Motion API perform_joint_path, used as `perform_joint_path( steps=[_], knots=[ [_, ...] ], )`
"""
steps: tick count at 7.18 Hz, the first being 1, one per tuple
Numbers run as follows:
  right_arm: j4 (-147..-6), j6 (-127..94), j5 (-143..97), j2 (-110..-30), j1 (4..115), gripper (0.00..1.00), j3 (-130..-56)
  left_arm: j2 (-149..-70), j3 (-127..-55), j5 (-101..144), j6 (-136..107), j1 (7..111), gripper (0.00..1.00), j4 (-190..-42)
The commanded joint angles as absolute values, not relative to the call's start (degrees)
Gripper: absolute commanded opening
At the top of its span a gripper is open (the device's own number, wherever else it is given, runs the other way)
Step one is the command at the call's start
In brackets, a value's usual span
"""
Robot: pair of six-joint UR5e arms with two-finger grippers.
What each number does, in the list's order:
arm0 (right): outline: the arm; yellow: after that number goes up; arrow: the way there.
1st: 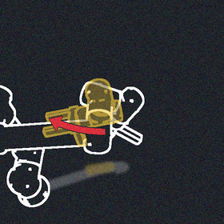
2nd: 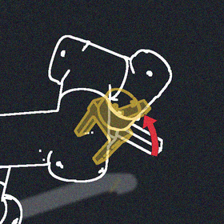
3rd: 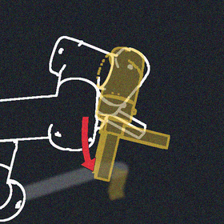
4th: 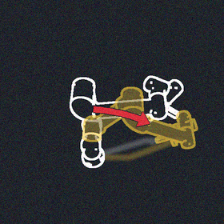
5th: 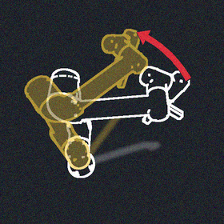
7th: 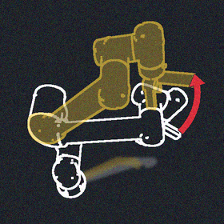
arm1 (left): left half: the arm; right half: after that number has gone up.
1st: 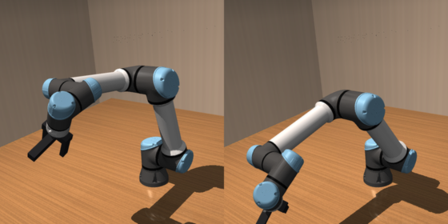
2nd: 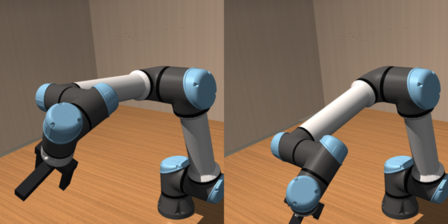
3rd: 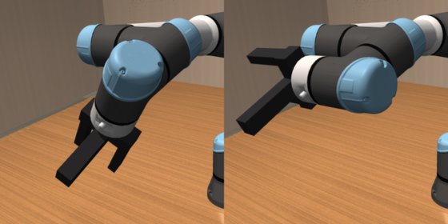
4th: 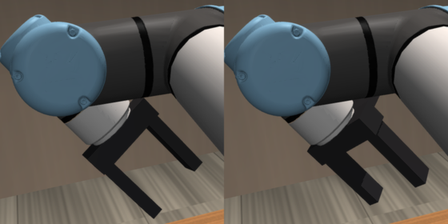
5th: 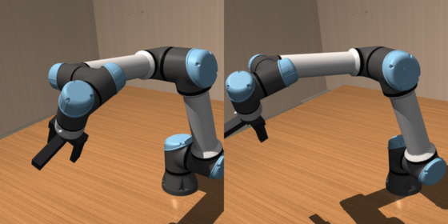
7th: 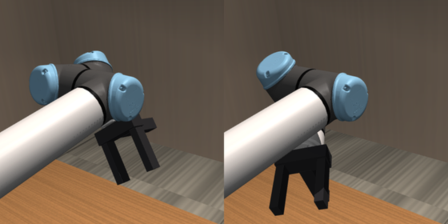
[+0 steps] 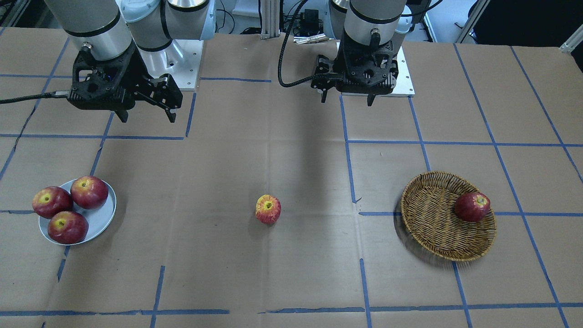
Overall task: Transfer apple from basket to plate
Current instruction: 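Reach the right gripper to the apple at the table center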
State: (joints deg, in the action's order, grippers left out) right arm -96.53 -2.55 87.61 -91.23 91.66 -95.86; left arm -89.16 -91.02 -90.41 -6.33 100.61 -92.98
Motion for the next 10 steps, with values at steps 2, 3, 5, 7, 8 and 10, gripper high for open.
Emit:
perform_joint_path(
  steps=[2,3,5,7,8,10],
  knots=[
    [-109.9,-10.3,88.4,-81.9,101.4,1.0,-95.7,-87.0,-91.8,-90.4,-6.4,100.3,0.99,-92.5],
    [-114.1,-13.4,88.5,-78.4,103.5,1.0,-95.7,-87.0,-91.8,-90.4,-6.4,100.0,0.99,-92.5],
    [-122.0,-18.3,88.6,-71.8,106.9,1.0,-95.7,-87.0,-92.5,-90.4,-6.1,98.7,0.99,-92.6],
    [-129.1,-20.7,90.6,-66.0,110.1,1.0,-95.8,-87.0,-93.0,-90.4,-6.0,98.6,0.99,-92.4],
    [-131.9,-20.9,90.8,-63.5,111.3,1.0,-95.8,-87.0,-93.0,-90.4,-6.0,98.3,0.99,-92.5],
    [-136.6,-22.1,90.9,-59.7,112.7,1.0,-95.8,-87.2,-93.0,-90.3,-6.0,98.2,0.99,-92.4]
  ],
)
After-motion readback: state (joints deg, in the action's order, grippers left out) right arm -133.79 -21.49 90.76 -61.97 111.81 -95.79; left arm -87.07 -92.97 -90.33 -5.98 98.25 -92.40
